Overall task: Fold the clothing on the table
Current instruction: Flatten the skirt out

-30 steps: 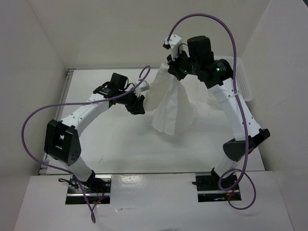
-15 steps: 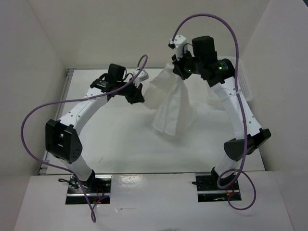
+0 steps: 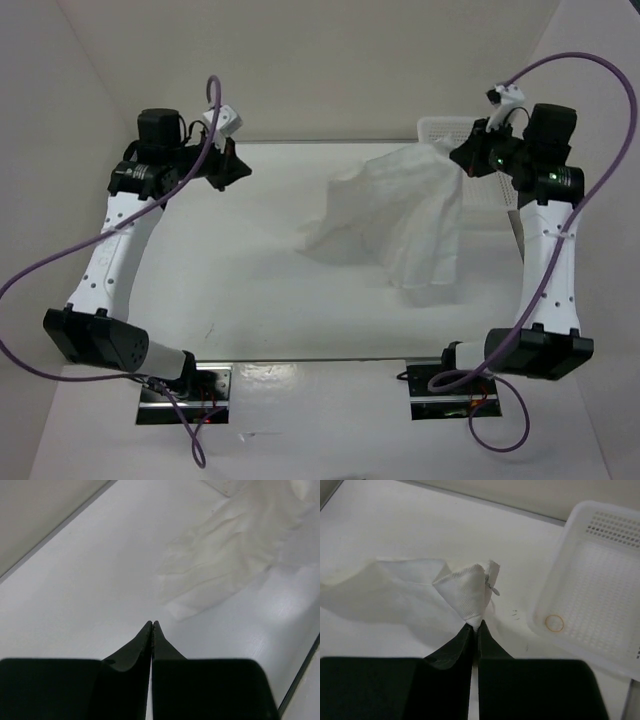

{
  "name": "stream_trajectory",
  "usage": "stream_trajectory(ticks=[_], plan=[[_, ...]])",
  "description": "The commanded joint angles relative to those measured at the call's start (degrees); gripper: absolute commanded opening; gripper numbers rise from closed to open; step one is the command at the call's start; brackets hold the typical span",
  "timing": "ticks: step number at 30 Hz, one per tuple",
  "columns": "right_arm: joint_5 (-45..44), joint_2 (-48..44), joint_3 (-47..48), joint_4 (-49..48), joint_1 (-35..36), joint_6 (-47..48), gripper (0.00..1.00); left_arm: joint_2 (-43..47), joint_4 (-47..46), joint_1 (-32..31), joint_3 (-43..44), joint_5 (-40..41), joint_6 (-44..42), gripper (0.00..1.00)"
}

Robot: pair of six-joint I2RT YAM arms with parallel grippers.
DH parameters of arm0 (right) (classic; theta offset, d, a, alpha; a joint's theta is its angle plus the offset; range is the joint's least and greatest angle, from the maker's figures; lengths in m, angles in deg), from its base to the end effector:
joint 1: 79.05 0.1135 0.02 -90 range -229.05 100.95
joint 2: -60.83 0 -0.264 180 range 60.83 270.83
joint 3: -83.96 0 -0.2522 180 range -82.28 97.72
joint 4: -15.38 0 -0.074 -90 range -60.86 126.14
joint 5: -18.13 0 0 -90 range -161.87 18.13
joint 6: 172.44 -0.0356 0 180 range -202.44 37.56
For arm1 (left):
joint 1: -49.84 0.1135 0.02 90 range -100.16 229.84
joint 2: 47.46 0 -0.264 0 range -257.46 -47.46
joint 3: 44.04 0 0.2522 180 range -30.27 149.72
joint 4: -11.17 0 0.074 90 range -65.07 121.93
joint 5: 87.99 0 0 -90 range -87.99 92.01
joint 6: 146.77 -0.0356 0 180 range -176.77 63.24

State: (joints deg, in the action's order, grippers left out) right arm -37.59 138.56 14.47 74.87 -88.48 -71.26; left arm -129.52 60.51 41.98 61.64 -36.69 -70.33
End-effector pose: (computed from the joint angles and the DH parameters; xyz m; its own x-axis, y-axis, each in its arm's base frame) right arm 0.2680 -0.0242 0.4615 -0.3650 -0.1018 -0.9254 -0.4401 0.8948 0.0752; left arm 0.3004 -0.0639 0.4318 -0.2621 0.2209 -0.9394 0.7470 0.6627 -0.0525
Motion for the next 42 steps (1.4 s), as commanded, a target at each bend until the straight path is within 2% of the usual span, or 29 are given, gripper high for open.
stream_trajectory(ticks=[1, 5, 7, 8, 9, 10, 12, 16, 21, 26, 29, 33, 36, 39, 41, 42], plan=[[4.8, -5.3, -2.7, -7.8, -2.3, -2.5, 0.06, 2.5, 2.7, 2.2, -0.4, 1.8, -0.7, 0.03], [10.2, -6.7, -3.2, -7.3, -4.0, -3.0, 0.07, 5.6, 4.6, 2.8, 0.3, 1.8, -0.7, 0.06], [11.9, -7.2, -3.2, -7.3, -4.0, -3.5, 0.07, 6.4, 4.6, 2.8, 0.3, 0.7, -0.7, 0.13], [12.4, -7.2, -4.1, -7.3, -4.0, -3.5, 0.07, 7.3, 4.6, 2.8, -0.6, 0.6, 0.0, 0.31], [13.7, -7.2, -5.2, -7.3, -4.0, -3.5, 0.04, 7.8, 4.6, 2.8, -2.1, 0.6, 0.6, 0.43], [14.4, -7.2, -5.2, -7.3, -4.0, -4.1, 0.01, 8.3, 4.6, 2.8, -2.9, 1.7, 1.4, 0.54], [15.2, -7.8, -6.0, -7.3, -4.0, -4.1, 0.00, 9.9, 3.8, 3.3, -4.5, 3.4, 3.3, 0.71], [16.4, -7.8, -6.0, -6.0, -4.0, -3.5, 0.00, 13.0, 2.6, 6.7, -7.4, 9.6, 6.5, 0.83], [17.7, -5.2, -4.8, -5.5, -3.4, -3.5, 0.00, 17.2, 2.0, 10.4, -8.0, 23.1, 12.8, 0.94], [18.3, -0.9, -0.3, -5.5, -0.8, -4.8, 0.00, 21.5, 3.2, 12.9, -10.8, 29.1, 14.6, 1.00], [18.4, 2.9, 3.7, -5.5, 1.7, -5.6, 0.00, 23.6, 4.6, 14.4, -11.3, 30.9, 14.6, 1.00], [8.8, 8.0, 8.1, -3.6, 9.1, -3.9, 0.00, 26.8, 5.6, 19.5, -12.8, 30.3, 14.0, 1.00], [0.6, 11.5, 9.2, -2.8, 17.7, -1.5, 0.00, 29.3, 5.6, 23.3, -15.4, 28.3, 14.0, 1.00], [-1.6, 15.1, 11.3, -2.3, 21.6, -2.1, 0.00, 31.2, 5.6, 26.0, -18.4, 27.8, 14.5, 1.00], [-8.3, 18.8, 14.0, -1.6, 24.7, -2.7, 0.00, 31.9, 5.6, 27.1, -20.4, 27.8, 14.5, 1.00], [-11.7, 19.9, 14.6, -1.6, 29.0, -2.7, 0.00, 32.5, 6.2, 27.9, -21.0, 27.8, 14.5, 1.00]])
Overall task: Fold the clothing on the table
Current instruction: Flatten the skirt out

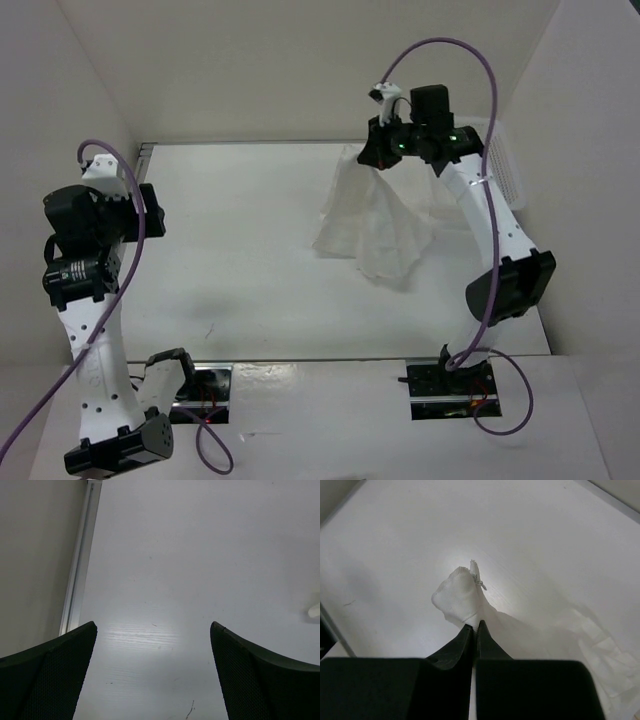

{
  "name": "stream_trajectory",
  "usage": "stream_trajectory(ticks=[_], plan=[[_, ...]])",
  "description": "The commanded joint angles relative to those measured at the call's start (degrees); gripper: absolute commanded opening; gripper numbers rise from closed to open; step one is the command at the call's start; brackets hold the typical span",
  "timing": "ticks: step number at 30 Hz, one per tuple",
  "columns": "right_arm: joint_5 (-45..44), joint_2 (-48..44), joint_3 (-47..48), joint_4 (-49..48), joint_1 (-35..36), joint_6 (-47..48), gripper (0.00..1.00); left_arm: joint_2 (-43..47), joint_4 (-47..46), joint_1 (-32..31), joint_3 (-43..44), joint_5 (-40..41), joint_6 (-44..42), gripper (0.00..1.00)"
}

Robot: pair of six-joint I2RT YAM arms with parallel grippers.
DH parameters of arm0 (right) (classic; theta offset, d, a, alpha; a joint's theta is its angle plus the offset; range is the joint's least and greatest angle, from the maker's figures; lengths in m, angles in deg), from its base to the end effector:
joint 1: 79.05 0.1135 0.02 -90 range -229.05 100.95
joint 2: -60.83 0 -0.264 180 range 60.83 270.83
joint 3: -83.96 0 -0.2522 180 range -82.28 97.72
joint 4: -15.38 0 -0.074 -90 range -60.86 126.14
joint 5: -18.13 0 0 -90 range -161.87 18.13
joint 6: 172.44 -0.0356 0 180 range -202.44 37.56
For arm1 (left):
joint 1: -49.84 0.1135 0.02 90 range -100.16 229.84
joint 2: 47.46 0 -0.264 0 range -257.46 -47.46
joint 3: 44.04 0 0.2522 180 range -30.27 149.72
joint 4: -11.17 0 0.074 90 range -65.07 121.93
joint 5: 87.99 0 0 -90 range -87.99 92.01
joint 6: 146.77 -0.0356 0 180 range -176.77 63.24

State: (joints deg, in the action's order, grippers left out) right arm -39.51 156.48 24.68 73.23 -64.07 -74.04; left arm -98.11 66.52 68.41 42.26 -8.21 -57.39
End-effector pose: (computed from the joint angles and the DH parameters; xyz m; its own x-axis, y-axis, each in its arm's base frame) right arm 0.3447 0.1120 0.4267 -0.4220 -0.2407 -0.8741 -0.7224 0.6717 0.1639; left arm 0.1539 0.0450 0.4279 -0.3212 -0.0967 -0.9421 -0.1516 0.9872 -0.0496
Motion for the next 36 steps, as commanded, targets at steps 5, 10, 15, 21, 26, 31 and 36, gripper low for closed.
stream_trajectory(ticks=[5, 10, 15, 21, 26, 31, 36], plan=[[-19.9, 7.4, 7.6, -1.7, 8.7, -4.7, 0.00, 1.1, 1.2, 2.7, -2.7, -1.8, 1.6, 1.00], [-25.7, 6.4, 3.1, -2.3, 9.3, -8.1, 0.00, 1.1, 3.1, 2.7, -3.3, -1.8, 1.1, 1.00], [-30.2, -8.1, -15.8, -8.3, 9.3, -5.7, 0.00, 2.1, 3.7, 3.2, -5.0, -3.0, 0.4, 1.00], [-31.4, -23.5, -28.6, -9.6, 4.4, -5.4, 0.00, 4.2, 4.2, 3.2, -7.6, -4.3, -0.8, 1.00], [-31.8, -33.6, -39.0, -11.1, -1.6, -6.6, 0.00, 7.1, 4.2, 3.2, -8.2, -2.9, -1.3, 1.00], [-30.9, -40.7, -42.9, -10.6, -7.6, -7.3, 0.00, 8.0, 4.2, 3.2, -8.2, -0.9, -1.3, 1.00], [-28.2, -49.1, -48.6, -9.6, -13.5, -7.8, 0.00, 8.0, 4.2, 3.2, -8.7, 0.3, -2.5, 1.00]])
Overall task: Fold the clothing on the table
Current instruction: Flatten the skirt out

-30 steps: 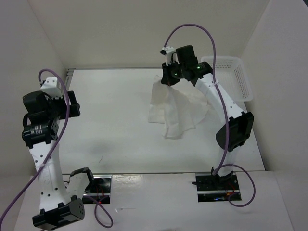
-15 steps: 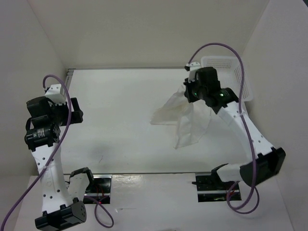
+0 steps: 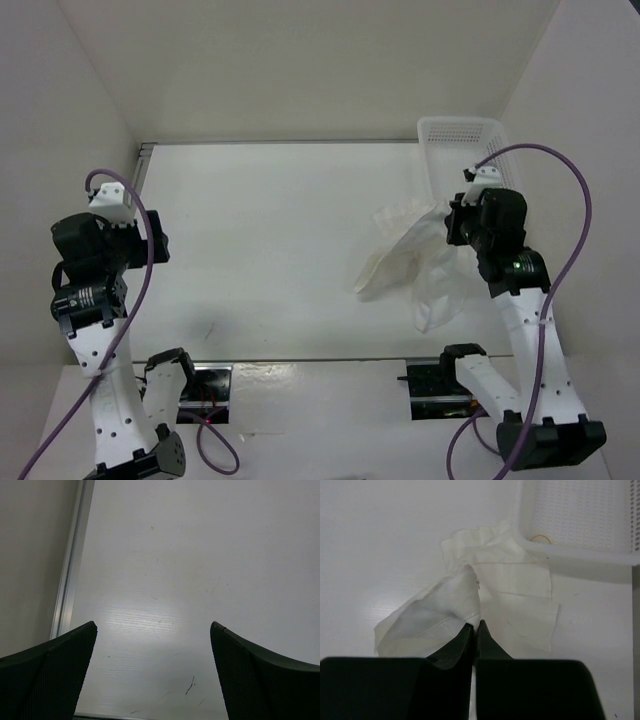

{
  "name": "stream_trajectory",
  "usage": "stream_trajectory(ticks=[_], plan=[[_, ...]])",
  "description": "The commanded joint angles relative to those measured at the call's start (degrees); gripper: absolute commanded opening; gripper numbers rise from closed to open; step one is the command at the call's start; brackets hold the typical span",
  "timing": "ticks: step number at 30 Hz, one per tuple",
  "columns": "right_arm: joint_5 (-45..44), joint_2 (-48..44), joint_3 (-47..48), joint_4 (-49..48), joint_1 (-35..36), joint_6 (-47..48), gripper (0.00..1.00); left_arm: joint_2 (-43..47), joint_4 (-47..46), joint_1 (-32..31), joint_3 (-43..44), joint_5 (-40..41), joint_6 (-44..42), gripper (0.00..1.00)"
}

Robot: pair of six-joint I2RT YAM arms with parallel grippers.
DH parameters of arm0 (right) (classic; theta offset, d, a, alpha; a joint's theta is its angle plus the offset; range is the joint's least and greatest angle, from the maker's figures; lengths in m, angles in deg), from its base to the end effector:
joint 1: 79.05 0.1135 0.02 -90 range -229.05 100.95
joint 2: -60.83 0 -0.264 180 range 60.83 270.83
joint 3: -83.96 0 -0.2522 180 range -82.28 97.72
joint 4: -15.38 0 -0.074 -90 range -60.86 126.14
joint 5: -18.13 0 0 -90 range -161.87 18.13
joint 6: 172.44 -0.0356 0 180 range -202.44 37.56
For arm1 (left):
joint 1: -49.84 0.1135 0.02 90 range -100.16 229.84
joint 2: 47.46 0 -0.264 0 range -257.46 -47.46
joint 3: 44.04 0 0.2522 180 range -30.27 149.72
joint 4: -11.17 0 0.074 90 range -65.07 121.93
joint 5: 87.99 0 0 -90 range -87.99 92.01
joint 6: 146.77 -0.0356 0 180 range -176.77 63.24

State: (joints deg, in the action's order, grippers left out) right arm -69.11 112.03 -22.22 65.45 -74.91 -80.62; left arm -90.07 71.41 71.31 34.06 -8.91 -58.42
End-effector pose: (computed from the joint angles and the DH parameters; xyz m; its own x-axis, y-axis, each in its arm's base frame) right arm 0.1840 0.0150 0.3657 -0.4559 -0.0648 -0.8877 -0.1293 0.9916 -0.0060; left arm 0.1234 0.0413 0.3930 -0.3952 -0.1250 -0.9101 -0.1880 0.9807 -0.0531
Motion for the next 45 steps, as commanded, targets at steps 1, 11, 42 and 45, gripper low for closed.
stream_trajectory(ticks=[1, 11, 42, 45], plan=[[2.5, -5.6, -2.4, -1.1, -3.3, -1.2, 0.00, 0.0, -0.7, 0.3, -0.5, 1.7, -1.4, 1.00], [20.1, 3.4, 0.1, -4.1, -3.4, -3.7, 0.00, 4.3, -0.7, 0.3, -2.1, 2.2, -2.7, 1.00], [-11.7, -7.9, -0.6, -1.0, -2.8, -7.5, 0.00, 13.2, -3.3, 0.8, -3.2, 7.2, 1.5, 1.00], [-9.3, -12.5, -2.2, -0.5, -2.8, -5.9, 0.00, 13.7, -3.3, 0.8, -3.7, 6.1, 0.9, 1.00]])
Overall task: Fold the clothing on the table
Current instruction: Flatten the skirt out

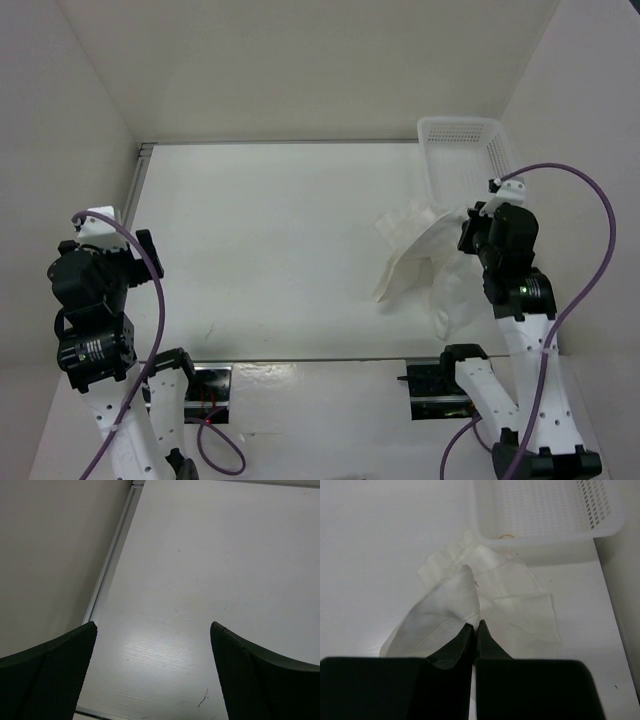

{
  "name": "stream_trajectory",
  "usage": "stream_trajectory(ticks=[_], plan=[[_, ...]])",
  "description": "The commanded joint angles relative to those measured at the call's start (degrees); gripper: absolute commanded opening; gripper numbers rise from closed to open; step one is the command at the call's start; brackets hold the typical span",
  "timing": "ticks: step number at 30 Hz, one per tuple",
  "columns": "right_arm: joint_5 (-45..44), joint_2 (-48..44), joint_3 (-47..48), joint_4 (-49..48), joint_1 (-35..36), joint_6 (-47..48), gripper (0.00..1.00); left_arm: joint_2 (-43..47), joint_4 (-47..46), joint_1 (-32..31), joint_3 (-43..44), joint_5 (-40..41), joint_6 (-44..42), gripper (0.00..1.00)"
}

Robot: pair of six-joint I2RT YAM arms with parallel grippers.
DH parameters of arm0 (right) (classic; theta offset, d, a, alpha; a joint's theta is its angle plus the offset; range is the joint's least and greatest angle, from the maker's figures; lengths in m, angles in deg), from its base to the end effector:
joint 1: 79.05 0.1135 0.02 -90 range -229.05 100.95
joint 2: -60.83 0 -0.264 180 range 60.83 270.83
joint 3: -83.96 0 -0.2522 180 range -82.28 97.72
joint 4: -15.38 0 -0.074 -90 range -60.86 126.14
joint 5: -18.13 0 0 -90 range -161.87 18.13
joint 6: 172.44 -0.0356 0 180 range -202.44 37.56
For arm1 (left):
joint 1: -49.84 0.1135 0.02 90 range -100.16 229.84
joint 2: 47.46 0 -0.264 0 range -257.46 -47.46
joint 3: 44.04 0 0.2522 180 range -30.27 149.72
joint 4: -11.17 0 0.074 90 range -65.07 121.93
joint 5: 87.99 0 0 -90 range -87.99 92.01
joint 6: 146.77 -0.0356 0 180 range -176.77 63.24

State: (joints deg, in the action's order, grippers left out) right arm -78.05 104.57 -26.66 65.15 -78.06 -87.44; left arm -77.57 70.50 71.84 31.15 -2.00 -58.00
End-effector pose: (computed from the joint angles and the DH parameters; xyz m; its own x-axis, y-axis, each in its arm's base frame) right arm 0.1565 -0.0011 0.3604 -0.4001 0.0797 -0.9130 0.1164 0.9926 0.0357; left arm 0.0713 0.0261 0.3976 -0.2348 -0.0718 -0.9694 -0.3059 0.9521 0.0036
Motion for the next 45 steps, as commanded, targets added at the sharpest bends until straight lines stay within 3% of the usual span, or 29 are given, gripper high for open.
stream_trajectory(ticks=[1, 9, 12, 17, 23, 28, 29, 32, 33, 36, 39, 45], plan=[[-0.3, -8.6, 1.7, -0.1, 0.3, 1.6, 0.00, 1.2, -2.4, 0.3, -0.8, -0.8, 0.4, 1.00], [-3.2, -11.1, -4.7, -9.0, 0.3, -0.1, 0.00, 1.2, -6.0, 0.3, -3.2, -4.3, 1.0, 1.00], [2.5, -9.6, -6.9, -11.7, -0.2, -2.7, 0.00, 1.2, -7.6, 0.3, -4.6, -4.9, 1.0, 1.00], [21.1, -7.4, -10.0, -19.7, -0.2, -6.3, 0.00, 1.9, -8.6, 0.3, -5.3, -6.1, 1.6, 1.00], [31.3, -2.8, -10.5, -28.0, -0.2, -12.5, 0.00, 4.4, -9.2, 0.3, -5.8, -6.1, 1.6, 1.00], [37.5, 4.1, -4.5, -29.2, -0.2, -13.6, 0.00, 5.0, -9.2, 0.3, -5.8, -6.1, 1.6, 1.00], [40.7, 6.8, -3.3, -29.8, -0.2, -14.2, 0.05, 5.0, -9.2, 0.3, -5.8, -6.1, 1.6, 1.00], [44.8, 9.2, 0.9, -29.9, 0.4, -14.9, 0.82, 5.0, -9.2, 0.3, -5.8, -5.6, 2.1, 1.00], [47.3, 9.9, 3.2, -28.6, 0.4, -13.2, 0.98, 5.5, -9.2, 0.3, -5.8, -5.6, 2.1, 1.00], [46.7, 11.6, 8.6, -21.4, 0.4, -7.3, 0.98, 5.5, -9.2, 0.3, -5.8, -5.0, 2.1, 1.00], [30.6, 11.5, 16.3, -19.2, 0.4, -3.1, 0.98, 6.7, -9.2, 0.3, -5.8, -5.0, 2.1, 1.00], [8.7, 6.0, 18.8, -18.0, 0.4, 1.6, 0.98, 7.9, -9.2, 0.3, -5.8, -4.5, 2.1, 1.00]])
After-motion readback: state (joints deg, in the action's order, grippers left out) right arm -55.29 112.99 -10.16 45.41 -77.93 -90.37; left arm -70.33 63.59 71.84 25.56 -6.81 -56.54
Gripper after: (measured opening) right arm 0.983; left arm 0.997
